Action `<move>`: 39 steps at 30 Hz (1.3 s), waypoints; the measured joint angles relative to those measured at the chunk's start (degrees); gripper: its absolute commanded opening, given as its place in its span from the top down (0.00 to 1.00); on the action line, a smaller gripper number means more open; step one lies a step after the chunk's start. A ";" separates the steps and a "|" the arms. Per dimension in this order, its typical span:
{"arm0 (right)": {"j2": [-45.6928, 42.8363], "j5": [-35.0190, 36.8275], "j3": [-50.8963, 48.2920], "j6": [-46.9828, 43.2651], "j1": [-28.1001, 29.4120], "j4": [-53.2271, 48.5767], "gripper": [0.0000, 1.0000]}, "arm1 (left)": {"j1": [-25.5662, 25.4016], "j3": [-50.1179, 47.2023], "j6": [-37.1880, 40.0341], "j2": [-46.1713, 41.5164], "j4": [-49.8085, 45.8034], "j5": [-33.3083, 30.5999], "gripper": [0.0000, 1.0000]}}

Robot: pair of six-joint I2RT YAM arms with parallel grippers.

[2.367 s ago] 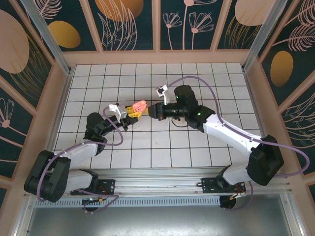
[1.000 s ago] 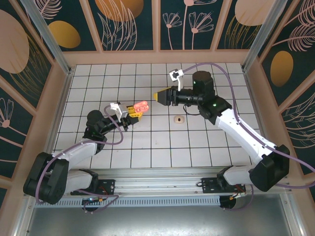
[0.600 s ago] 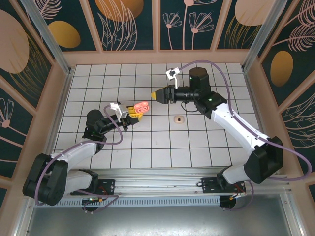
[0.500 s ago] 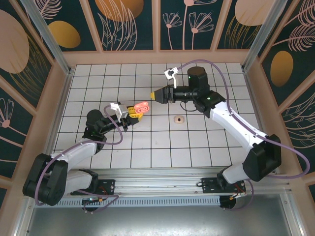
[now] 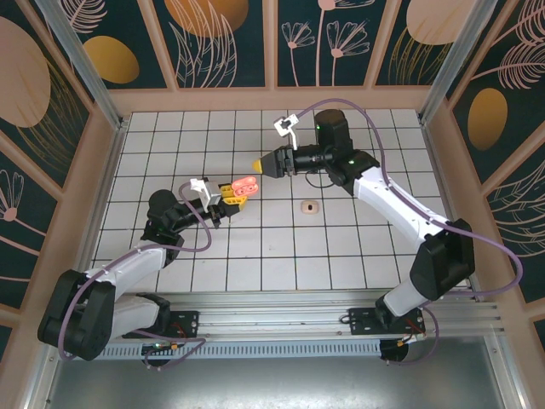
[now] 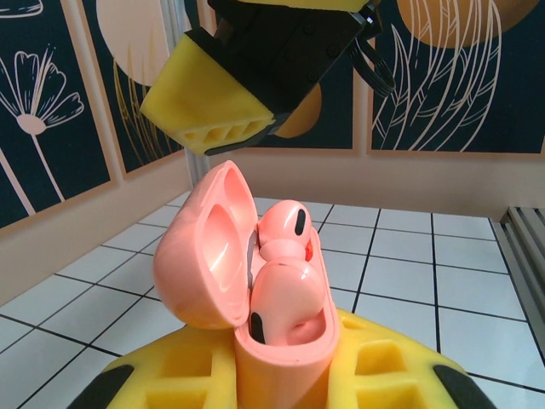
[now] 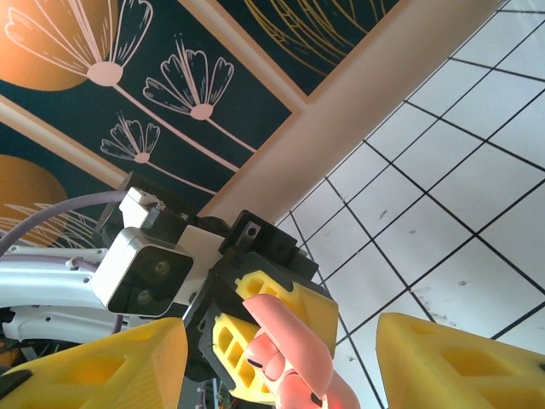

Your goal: Insert the wireless bluetooth earbuds into the charging case

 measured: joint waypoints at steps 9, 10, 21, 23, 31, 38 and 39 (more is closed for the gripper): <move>5.33 -1.55 3.17 -0.04 3.61 -0.46 0.39 | 0.00 0.00 0.02 -0.35 -0.07 0.00 0.90; 5.73 -1.77 3.37 -0.07 3.89 -0.46 0.40 | 0.00 0.00 0.02 -0.35 -0.07 0.00 0.91; 2.36 -3.85 -0.22 0.22 4.22 -0.85 0.47 | -0.22 0.00 1.49 -0.35 -1.31 -1.03 0.91; -0.68 -3.72 -2.99 0.31 4.20 -0.24 0.47 | -0.22 0.00 1.53 -0.35 -1.84 -1.38 0.91; -11.61 4.87 -13.46 4.92 0.68 2.93 0.48 | -0.22 2.95 -1.46 1.40 -5.60 -3.17 0.93; -20.87 25.57 -21.94 13.05 -5.29 0.68 0.48 | -0.48 8.79 -15.47 7.87 -14.21 -8.02 0.92; -22.08 28.17 -22.53 13.73 -5.46 -0.20 0.48 | -1.01 9.73 -17.73 8.81 -16.85 -9.31 0.91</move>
